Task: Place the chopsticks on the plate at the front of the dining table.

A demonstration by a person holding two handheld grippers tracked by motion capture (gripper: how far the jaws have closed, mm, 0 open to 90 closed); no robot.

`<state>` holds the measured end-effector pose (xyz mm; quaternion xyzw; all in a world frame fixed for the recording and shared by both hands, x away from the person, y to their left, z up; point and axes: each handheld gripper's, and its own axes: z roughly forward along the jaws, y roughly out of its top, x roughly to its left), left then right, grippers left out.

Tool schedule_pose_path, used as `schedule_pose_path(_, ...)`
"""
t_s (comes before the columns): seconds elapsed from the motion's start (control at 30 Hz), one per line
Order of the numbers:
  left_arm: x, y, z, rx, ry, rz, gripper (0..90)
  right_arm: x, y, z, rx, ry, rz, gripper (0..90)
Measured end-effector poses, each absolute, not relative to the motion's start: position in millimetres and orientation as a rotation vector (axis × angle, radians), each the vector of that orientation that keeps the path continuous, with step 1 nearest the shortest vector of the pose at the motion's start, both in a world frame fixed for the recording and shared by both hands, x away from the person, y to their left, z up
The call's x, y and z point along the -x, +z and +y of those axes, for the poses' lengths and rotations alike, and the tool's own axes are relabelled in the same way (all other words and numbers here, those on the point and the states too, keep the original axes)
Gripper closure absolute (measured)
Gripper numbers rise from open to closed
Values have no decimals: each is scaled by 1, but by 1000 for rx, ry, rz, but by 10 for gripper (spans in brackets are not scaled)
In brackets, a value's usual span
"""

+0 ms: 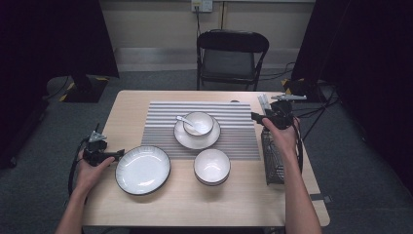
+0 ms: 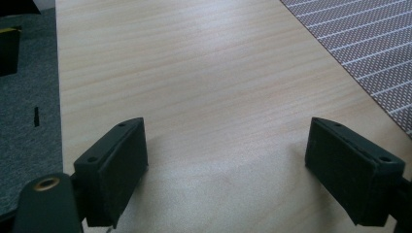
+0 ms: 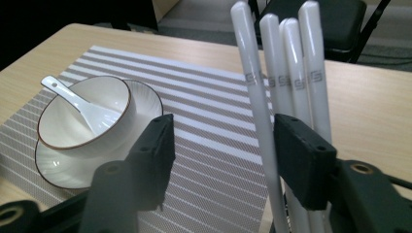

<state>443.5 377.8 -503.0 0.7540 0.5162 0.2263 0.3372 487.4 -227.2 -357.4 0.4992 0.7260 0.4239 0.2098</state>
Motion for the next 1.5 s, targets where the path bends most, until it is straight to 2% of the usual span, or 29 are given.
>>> schedule_pose_path(0.1, -443, -503, 378, -1964, 589, 1346, 150, -487, -357, -230, -1387, 1187, 1997, 369)
schedule_pose_path(0.4, -443, -503, 377, -1962, 589, 1348, 150, -493, -354, -230, -1410, 1200, 1993, 305)
schedule_pose_path(0.97, -443, -503, 378, -1964, 589, 1349, 150, -496, -357, -228, -1413, 1138, 2024, 404)
schedule_pose_path(1.5, -443, -503, 378, -1964, 589, 1349, 150, -485, -356, -229, -1413, 1160, 2017, 426)
